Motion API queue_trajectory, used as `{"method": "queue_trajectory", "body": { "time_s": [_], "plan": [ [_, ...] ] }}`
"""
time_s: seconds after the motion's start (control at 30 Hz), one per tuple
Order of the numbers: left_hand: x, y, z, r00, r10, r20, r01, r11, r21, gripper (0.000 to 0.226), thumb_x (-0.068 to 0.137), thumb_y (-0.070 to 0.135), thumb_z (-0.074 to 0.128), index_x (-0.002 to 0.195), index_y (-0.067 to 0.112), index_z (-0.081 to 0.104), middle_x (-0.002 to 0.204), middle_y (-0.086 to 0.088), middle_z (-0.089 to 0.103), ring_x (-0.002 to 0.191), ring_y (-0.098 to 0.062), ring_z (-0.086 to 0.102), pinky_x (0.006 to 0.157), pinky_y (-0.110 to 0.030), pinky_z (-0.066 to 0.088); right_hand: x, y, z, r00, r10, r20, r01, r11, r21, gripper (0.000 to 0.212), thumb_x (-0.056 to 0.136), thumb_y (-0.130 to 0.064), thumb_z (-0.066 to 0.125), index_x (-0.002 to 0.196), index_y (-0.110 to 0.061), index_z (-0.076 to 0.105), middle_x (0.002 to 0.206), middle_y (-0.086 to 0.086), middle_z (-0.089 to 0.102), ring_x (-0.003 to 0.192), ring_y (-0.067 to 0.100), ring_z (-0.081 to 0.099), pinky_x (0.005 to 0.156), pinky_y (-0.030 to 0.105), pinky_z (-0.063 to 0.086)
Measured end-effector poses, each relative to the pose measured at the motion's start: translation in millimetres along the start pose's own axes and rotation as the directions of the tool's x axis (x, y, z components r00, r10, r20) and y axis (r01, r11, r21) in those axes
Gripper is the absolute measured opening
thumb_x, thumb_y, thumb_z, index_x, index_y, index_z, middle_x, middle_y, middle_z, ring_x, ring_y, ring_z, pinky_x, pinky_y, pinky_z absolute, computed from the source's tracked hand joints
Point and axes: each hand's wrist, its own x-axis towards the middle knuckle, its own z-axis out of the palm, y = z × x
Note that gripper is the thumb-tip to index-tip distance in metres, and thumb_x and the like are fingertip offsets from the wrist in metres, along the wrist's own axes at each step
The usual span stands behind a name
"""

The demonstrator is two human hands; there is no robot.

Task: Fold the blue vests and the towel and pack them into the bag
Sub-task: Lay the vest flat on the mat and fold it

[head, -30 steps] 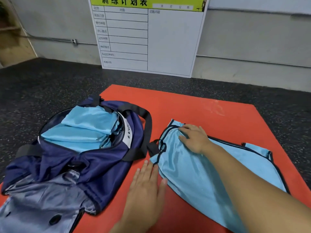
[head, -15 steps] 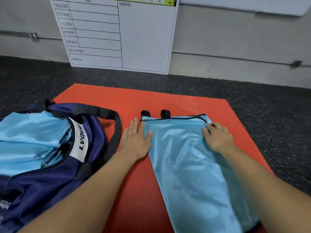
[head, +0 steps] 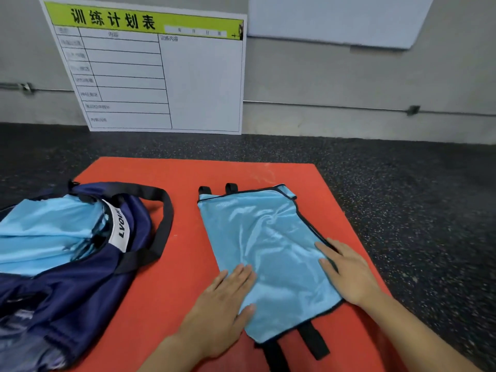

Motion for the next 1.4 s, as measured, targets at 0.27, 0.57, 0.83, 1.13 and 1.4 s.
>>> {"method": "queue_trajectory", "body": {
  "time_s": [0.27, 0.57, 0.83, 1.13, 1.4],
  "plan": [
    [-44.3, 32.4, -22.5, 0.987, 0.154, 0.044, -0.141, 0.967, -0.213, 0.054, 0.107, 0.048, 0.029, 0.160, 0.035, 0.024, 0.164, 0.025, 0.011, 0.150, 0.009, -0.001, 0.123, -0.019, 0.001, -45.5, -1.7, -10.4, 0.998, -0.018, -0.065, 0.021, 0.999, 0.047, 0.047, 0.106, -0.034, 0.046, 0.153, -0.027, 0.046, 0.159, 0.003, 0.040, 0.147, 0.022, 0.034, 0.122, 0.035, 0.025],
    [-40.4, 35.1, -3.9, 0.978, 0.004, -0.210, -0.066, 0.955, -0.288, 0.044, 0.102, 0.053, 0.040, 0.126, 0.032, 0.071, 0.134, 0.022, 0.062, 0.134, 0.008, 0.044, 0.114, -0.023, 0.035, -82.4, 17.7, -24.6, 0.996, 0.007, 0.089, -0.015, 0.996, 0.083, 0.051, 0.107, -0.039, 0.045, 0.157, -0.033, 0.035, 0.167, -0.007, 0.024, 0.153, 0.016, 0.022, 0.125, 0.029, 0.015],
    [-92.5, -11.1, -32.4, 0.989, 0.056, -0.138, -0.096, 0.949, -0.301, 0.042, 0.102, 0.055, 0.041, 0.126, 0.037, 0.070, 0.138, 0.026, 0.058, 0.137, 0.011, 0.040, 0.117, -0.015, 0.028, -126.7, 12.9, -48.2, 0.971, -0.105, 0.213, 0.091, 0.993, 0.076, 0.056, 0.099, -0.055, 0.054, 0.152, -0.041, 0.043, 0.162, -0.012, 0.029, 0.151, 0.012, 0.024, 0.122, 0.024, 0.015],
    [-133.4, -29.0, -59.4, 0.992, 0.116, -0.060, -0.128, 0.952, -0.277, 0.045, 0.102, 0.056, 0.039, 0.133, 0.037, 0.065, 0.142, 0.024, 0.055, 0.139, 0.008, 0.040, 0.121, -0.018, 0.021, -191.6, -8.6, -41.8, 0.938, -0.294, 0.182, 0.310, 0.948, -0.070, 0.067, 0.099, -0.060, 0.048, 0.157, -0.053, 0.014, 0.168, -0.016, -0.013, 0.155, 0.006, -0.013, 0.120, 0.021, -0.006],
    [-142.9, -24.7, -52.4, 0.995, -0.023, -0.097, -0.031, 0.851, -0.524, 0.043, 0.095, 0.060, 0.052, 0.125, 0.036, 0.072, 0.139, 0.029, 0.057, 0.138, 0.001, 0.046, 0.118, -0.019, 0.029, -179.4, -13.2, -26.6, 0.901, -0.427, 0.072, 0.415, 0.899, 0.138, 0.050, 0.093, -0.073, 0.046, 0.135, -0.050, 0.060, 0.156, -0.022, 0.040, 0.149, -0.003, 0.025, 0.123, 0.024, 0.023]
  ]
}}
